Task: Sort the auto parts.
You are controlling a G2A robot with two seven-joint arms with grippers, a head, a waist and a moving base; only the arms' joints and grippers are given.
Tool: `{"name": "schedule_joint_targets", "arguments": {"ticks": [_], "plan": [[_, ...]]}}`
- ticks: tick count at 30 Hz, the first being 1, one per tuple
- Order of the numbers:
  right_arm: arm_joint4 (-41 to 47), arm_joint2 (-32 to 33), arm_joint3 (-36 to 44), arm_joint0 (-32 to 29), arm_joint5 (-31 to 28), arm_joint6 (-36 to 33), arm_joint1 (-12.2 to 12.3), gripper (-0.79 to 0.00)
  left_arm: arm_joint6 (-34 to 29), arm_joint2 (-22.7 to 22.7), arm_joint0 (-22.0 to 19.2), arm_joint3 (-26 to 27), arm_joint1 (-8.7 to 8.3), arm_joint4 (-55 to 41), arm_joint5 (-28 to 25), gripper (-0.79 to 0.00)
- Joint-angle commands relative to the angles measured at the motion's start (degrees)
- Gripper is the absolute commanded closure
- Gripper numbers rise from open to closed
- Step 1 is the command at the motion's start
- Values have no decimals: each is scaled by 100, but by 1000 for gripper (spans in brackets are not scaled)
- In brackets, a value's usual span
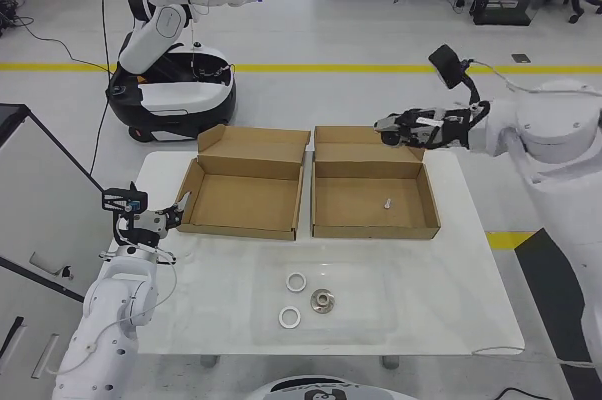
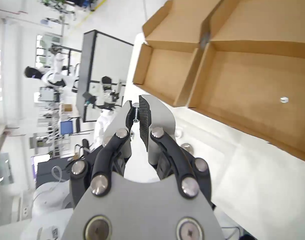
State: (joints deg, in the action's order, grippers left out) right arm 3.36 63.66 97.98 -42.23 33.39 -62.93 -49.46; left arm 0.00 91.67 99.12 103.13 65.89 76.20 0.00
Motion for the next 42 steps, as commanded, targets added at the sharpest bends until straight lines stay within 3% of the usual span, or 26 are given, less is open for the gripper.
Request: {"name": "schedule_joint_targets", "arguments": {"ticks": [1, 6, 13, 28, 42], "plan": [[-542, -240, -34, 135, 96, -25, -2, 0, 0, 0, 0, 0, 0, 0, 0, -785], [-1606, -920, -117, 507, 135, -55, -68, 0, 0, 0, 0, 0, 0, 0, 0, -785], [-1922, -1721, -606, 1070, -102, -140, -325, 0, 0, 0, 0, 0, 0, 0, 0, -785], [-2161, -3474, -2324, 1899, -453, -138, -1247, 0, 0, 0, 0, 0, 0, 0, 0, -785], [-2010, -4177, -3728, 1930, -476, 86, -2031, 0, 0, 0, 0, 0, 0, 0, 0, -785]]}}
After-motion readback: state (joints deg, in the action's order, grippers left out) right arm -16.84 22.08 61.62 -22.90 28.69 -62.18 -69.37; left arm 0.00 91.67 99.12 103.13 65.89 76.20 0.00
